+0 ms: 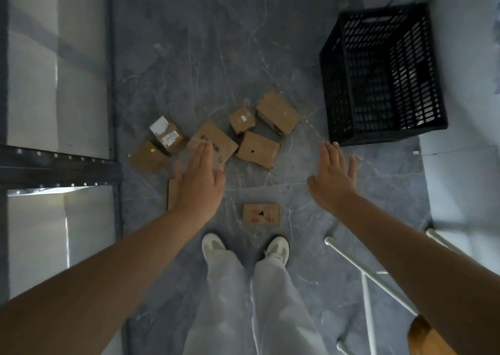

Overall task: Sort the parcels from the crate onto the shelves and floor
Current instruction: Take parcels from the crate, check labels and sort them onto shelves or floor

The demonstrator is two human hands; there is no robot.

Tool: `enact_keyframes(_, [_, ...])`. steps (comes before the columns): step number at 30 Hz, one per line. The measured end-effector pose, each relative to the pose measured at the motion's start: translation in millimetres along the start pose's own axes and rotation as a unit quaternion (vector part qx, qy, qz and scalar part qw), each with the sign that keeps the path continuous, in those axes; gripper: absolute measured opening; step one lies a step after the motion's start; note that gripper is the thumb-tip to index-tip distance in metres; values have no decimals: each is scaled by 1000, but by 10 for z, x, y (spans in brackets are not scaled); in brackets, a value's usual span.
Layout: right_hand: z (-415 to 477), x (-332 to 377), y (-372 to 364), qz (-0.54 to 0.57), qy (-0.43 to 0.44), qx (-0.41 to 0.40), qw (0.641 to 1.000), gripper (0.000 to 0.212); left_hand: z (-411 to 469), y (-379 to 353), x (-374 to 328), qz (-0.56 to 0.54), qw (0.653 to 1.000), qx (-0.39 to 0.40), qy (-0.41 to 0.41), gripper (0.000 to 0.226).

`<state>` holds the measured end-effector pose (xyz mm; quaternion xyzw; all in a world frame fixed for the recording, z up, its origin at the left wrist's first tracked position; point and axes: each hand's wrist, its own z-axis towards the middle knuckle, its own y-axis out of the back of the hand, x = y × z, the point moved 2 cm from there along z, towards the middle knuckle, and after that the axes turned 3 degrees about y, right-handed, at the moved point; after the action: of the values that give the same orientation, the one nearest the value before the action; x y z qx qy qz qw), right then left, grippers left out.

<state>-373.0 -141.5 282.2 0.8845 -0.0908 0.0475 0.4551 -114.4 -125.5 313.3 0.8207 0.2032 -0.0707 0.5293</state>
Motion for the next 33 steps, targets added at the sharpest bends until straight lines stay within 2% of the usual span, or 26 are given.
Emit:
enact_keyframes(4, [583, 11, -629, 36, -3, 19, 999, 75, 521, -570, 77, 0, 999, 36, -10, 57])
enact_keyframes(10, [1523, -74, -1677, 114, -29, 59, 991, 71, 1541, -1720, 522, -47, 995, 87, 32, 58])
enact_keyframes(15, [2132, -81, -2384, 348, -121, 64, 927, 75, 2171, -2477, 654, -110, 978, 158, 81, 52])
enact_keyframes(18, [2396, -101, -2652, 411, -139, 75, 898, 57, 2485, -2842, 565, -156, 967, 159, 127, 45])
enact_keyframes(20, [2530, -102, -2761, 439, -145, 91, 882, 51, 2645, -2981, 510, -176, 964, 133, 150, 50])
enact_keyframes(23, [2629, -79, -2800, 496, -144, 100, 850, 55, 2772, -3080, 503, -200, 955, 120, 185, 63])
enact_keyframes(26, [2511, -132, -2661, 548, -176, 93, 812, 48, 2663, -2984, 406, -295, 924, 121, 212, 43])
enact_keyframes(29, [2208, -221, -2396, 542, -201, 55, 814, 49, 2372, -2665, 266, -314, 926, 127, 168, 30])
enact_keyframes(31, [1908, -190, -2091, 549, -214, 46, 806, 37, 2126, -2333, 187, -332, 921, 121, 161, 33])
enact_keyframes(33, [1595, -101, -1704, 566, -224, 40, 793, 15, 1873, -1932, 77, -364, 906, 116, 179, 40])
